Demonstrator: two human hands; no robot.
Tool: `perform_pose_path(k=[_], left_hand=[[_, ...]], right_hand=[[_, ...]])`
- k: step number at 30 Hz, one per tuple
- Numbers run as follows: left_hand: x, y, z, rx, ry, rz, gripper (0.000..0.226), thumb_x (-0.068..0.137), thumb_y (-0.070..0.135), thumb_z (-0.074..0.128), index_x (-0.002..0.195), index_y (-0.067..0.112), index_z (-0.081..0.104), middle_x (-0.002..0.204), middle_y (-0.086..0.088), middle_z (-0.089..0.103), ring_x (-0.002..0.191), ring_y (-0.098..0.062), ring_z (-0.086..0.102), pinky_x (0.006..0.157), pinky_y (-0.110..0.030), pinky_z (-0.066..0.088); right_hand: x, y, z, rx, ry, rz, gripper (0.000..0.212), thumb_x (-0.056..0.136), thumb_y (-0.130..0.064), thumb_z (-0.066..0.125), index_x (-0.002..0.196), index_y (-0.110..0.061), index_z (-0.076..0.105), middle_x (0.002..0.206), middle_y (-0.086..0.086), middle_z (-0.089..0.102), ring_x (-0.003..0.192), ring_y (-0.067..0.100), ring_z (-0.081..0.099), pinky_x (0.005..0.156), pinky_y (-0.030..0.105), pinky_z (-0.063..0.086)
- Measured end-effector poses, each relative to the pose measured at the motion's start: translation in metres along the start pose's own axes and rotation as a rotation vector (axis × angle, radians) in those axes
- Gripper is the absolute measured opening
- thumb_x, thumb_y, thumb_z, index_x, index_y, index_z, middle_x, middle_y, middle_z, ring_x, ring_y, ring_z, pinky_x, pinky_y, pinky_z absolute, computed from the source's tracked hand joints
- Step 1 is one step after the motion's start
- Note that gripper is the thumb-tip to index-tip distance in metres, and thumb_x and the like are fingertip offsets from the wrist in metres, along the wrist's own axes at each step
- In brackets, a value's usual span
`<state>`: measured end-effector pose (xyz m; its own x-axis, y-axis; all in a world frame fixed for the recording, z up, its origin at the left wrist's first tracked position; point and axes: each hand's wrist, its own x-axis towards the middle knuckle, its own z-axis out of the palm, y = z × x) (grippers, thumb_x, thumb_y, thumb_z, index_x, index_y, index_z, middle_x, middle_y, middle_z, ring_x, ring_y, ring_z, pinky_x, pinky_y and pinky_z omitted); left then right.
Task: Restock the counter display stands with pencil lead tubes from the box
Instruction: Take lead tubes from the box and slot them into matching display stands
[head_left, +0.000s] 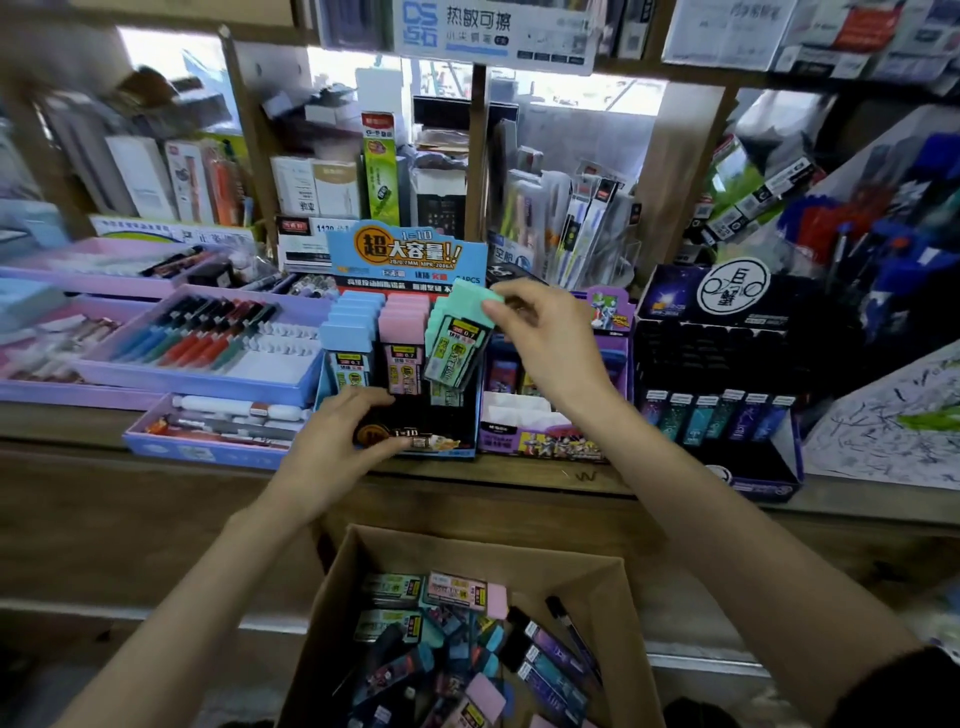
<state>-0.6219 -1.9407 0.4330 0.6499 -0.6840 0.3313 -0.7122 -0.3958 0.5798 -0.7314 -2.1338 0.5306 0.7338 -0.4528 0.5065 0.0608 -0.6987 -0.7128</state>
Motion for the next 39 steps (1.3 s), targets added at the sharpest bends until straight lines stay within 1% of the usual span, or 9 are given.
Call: perform_pose_path(k=[3, 5, 14, 18, 22, 27, 29, 32, 39], left_hand=[[-0.003, -0.014, 0.009, 0.126, -0.010, 0.015, 0.046, 0.081, 0.031, 0.071, 0.122, 0.012, 0.059, 0.124, -0.004, 0.058, 0.114, -0.023, 0.054, 0.096, -0.036, 0.043], [-0.007, -0.018, 0.014, 0.185, 0.029, 0.040, 0.042, 0.082, 0.029, 0.070, 0.119, 0.013, 0.062, 0.125, -0.004, 0.060, 0.113, -0.024, 0.056, 0.095, -0.038, 0.041], [-0.008, -0.022, 0.020, 0.209, 0.093, 0.060, 0.036, 0.084, 0.031, 0.067, 0.117, 0.016, 0.063, 0.124, 0.000, 0.061, 0.112, -0.021, 0.055, 0.091, -0.031, 0.034], [-0.008, -0.022, 0.019, 0.205, 0.101, 0.063, 0.035, 0.084, 0.031, 0.067, 0.115, 0.016, 0.063, 0.124, 0.000, 0.061, 0.112, -0.022, 0.055, 0.091, -0.031, 0.034], [-0.009, -0.022, 0.021, 0.213, 0.096, 0.054, 0.036, 0.086, 0.033, 0.064, 0.118, 0.016, 0.061, 0.126, 0.000, 0.059, 0.115, -0.021, 0.054, 0.093, -0.031, 0.033], [-0.012, -0.012, 0.014, 0.213, 0.045, 0.060, 0.040, 0.088, 0.028, 0.062, 0.125, 0.012, 0.056, 0.130, -0.005, 0.056, 0.120, -0.023, 0.051, 0.099, -0.033, 0.034], [-0.019, -0.004, 0.009, 0.208, 0.076, 0.097, 0.038, 0.088, 0.021, 0.064, 0.122, 0.007, 0.057, 0.127, -0.010, 0.056, 0.117, -0.027, 0.053, 0.098, -0.037, 0.039], [-0.045, 0.012, 0.008, 0.173, 0.155, 0.174, 0.032, 0.086, 0.013, 0.066, 0.115, 0.004, 0.060, 0.117, -0.012, 0.059, 0.107, -0.024, 0.057, 0.092, -0.027, 0.037], [-0.138, -0.005, 0.074, 0.006, -0.152, -0.037, 0.026, 0.088, 0.013, 0.062, 0.114, 0.007, 0.061, 0.115, -0.005, 0.056, 0.106, -0.021, 0.057, 0.091, -0.032, 0.044]], right_hand=[[-0.001, 0.008, 0.017, -0.047, -0.042, -0.007, 0.028, 0.090, -0.018, 0.061, 0.114, -0.004, 0.065, 0.103, 0.012, 0.069, 0.082, 0.010, 0.057, 0.068, 0.008, 0.040], [-0.003, 0.015, 0.024, -0.079, -0.069, -0.026, 0.030, 0.090, -0.017, 0.061, 0.115, -0.002, 0.064, 0.111, 0.013, 0.068, 0.090, 0.014, 0.059, 0.070, 0.006, 0.035], [0.002, 0.020, 0.022, -0.311, -0.228, -0.140, 0.031, 0.092, -0.018, 0.057, 0.120, -0.004, 0.061, 0.117, 0.014, 0.066, 0.108, 0.027, 0.060, 0.089, 0.027, 0.040], [-0.008, 0.020, 0.033, -0.526, -0.178, -0.349, 0.025, 0.091, -0.011, 0.058, 0.113, -0.001, 0.063, 0.103, 0.021, 0.062, 0.094, 0.036, 0.059, 0.071, 0.040, 0.049], [-0.012, 0.023, 0.037, -0.688, -0.116, -0.470, 0.027, 0.079, 0.006, 0.067, 0.106, 0.005, 0.066, 0.099, 0.023, 0.062, 0.084, 0.038, 0.058, 0.051, 0.040, 0.052], [-0.015, 0.024, 0.031, -0.696, -0.175, -0.457, 0.036, 0.091, -0.004, 0.055, 0.126, 0.003, 0.054, 0.117, 0.020, 0.056, 0.101, 0.035, 0.053, 0.074, 0.047, 0.052], [-0.021, 0.020, 0.025, -0.670, -0.194, -0.447, 0.038, 0.094, -0.011, 0.053, 0.130, 0.001, 0.051, 0.123, 0.019, 0.053, 0.110, 0.034, 0.049, 0.087, 0.044, 0.047], [-0.043, 0.016, 0.012, -0.576, -0.229, -0.435, 0.032, 0.093, -0.012, 0.054, 0.122, 0.000, 0.056, 0.115, 0.017, 0.057, 0.107, 0.033, 0.051, 0.090, 0.035, 0.038], [-0.147, 0.068, 0.002, -0.464, -0.700, -0.140, 0.030, 0.098, -0.025, 0.046, 0.123, -0.014, 0.057, 0.117, 0.002, 0.058, 0.110, 0.016, 0.051, 0.094, 0.030, 0.042]])
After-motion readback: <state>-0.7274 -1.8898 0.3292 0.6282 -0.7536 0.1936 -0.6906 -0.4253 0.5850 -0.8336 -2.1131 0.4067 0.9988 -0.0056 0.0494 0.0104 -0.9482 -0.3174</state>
